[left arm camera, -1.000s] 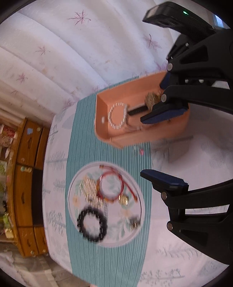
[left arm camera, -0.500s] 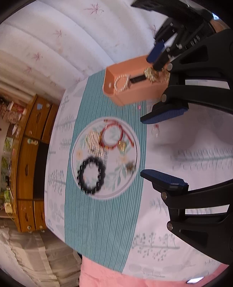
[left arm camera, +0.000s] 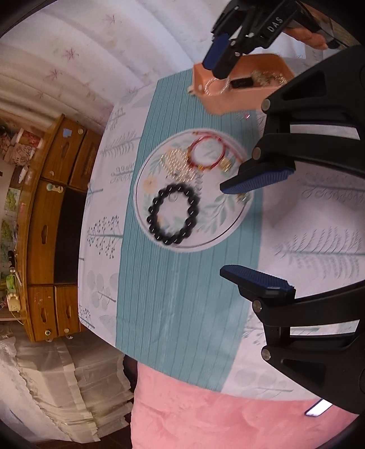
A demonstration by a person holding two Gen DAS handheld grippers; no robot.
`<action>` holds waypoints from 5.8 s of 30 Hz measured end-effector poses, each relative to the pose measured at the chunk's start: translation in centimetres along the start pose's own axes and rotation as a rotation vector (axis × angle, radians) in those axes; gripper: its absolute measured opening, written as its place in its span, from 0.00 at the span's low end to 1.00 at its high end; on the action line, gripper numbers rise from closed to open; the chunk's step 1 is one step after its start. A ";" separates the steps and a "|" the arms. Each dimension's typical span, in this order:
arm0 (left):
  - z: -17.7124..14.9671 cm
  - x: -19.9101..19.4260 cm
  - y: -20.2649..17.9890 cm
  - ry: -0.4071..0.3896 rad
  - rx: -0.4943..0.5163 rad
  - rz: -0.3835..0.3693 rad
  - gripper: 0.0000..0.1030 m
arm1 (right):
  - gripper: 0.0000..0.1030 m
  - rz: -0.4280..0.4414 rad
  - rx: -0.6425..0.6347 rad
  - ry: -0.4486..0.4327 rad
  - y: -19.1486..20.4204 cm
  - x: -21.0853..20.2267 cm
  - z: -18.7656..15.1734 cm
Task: Organize jewelry
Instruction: 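Grasp the black bead bracelet with the left tool while the right tool grasps the red string bracelet, then carry the black bead bracelet into the tray with the left tool while the right tool drops the red bracelet, then move the right tool to the gold coin pendant while the left tool approaches the gold brooch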
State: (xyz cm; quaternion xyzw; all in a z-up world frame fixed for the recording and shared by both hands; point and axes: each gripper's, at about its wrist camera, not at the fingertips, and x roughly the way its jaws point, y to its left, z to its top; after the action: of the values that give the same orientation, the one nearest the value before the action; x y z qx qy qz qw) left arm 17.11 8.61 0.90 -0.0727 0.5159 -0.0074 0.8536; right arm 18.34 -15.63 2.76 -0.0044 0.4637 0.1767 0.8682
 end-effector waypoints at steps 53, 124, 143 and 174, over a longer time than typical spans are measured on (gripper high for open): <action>5.4 6.4 -0.1 0.036 -0.104 -0.030 0.12 | 0.05 0.091 0.047 0.059 0.6 4.5 2.1; -3.6 4.2 -23.2 0.148 0.204 -0.384 0.11 | 0.28 -0.004 0.438 -0.130 -15.3 0.7 -8.2; -6.1 3.8 -23.8 0.146 0.238 -0.370 0.40 | 0.38 -0.230 0.450 -0.283 -14.0 -7.6 -12.7; -9.9 0.6 -6.8 -0.007 0.071 -0.045 0.40 | 0.38 -0.081 0.248 -0.167 -4.7 -3.8 -13.8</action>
State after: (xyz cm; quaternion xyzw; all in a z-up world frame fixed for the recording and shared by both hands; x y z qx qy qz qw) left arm 9.08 0.63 -3.31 -0.0541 0.5104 -0.0448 0.8571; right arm 6.80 -23.59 -2.81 0.0987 0.4074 0.0827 0.9041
